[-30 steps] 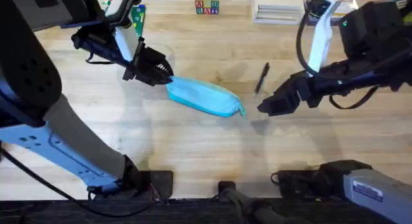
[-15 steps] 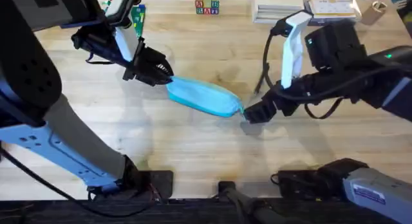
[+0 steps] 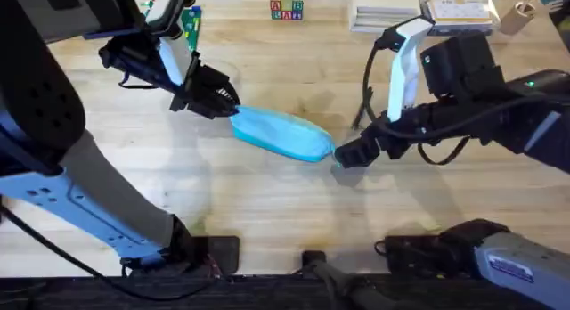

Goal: Unzip the bag, pick up the pens from the table one at a time and place them inside, then zip the bag closed.

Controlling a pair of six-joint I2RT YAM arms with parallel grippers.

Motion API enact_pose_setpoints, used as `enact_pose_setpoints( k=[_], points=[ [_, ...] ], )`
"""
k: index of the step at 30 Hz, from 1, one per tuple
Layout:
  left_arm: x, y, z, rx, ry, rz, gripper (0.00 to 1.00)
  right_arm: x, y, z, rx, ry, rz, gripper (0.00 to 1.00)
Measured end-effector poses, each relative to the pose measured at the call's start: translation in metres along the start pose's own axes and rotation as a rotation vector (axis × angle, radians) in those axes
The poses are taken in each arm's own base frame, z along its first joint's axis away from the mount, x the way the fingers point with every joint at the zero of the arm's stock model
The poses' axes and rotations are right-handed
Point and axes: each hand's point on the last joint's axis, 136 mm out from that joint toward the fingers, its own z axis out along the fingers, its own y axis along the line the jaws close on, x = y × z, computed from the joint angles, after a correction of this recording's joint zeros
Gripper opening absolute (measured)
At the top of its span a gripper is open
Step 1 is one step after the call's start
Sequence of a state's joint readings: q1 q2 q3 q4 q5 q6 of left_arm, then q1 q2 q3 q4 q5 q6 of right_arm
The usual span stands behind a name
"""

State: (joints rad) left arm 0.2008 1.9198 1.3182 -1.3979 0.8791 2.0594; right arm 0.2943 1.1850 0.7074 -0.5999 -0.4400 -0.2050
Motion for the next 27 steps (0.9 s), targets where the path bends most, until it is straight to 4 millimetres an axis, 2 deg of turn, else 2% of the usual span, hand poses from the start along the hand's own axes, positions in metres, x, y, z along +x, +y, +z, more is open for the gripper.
enact_pose_setpoints(
  k=[7, 16, 27],
  points=[
    [0.000, 0.000, 0.000, 0.000, 0.000, 0.000, 0.042, 0.000, -0.001, 0.001, -0.001, 0.002, 0.001, 0.997],
    [0.000, 0.000, 0.000, 0.000, 0.000, 0.000, 0.042, 0.007, -0.006, 0.019, -0.017, 0.061, 0.026, 0.997],
    [0.000, 0.000, 0.000, 0.000, 0.000, 0.000, 0.042, 0.005, 0.011, 0.041, -0.065, 0.089, -0.048, 0.996]
  ],
)
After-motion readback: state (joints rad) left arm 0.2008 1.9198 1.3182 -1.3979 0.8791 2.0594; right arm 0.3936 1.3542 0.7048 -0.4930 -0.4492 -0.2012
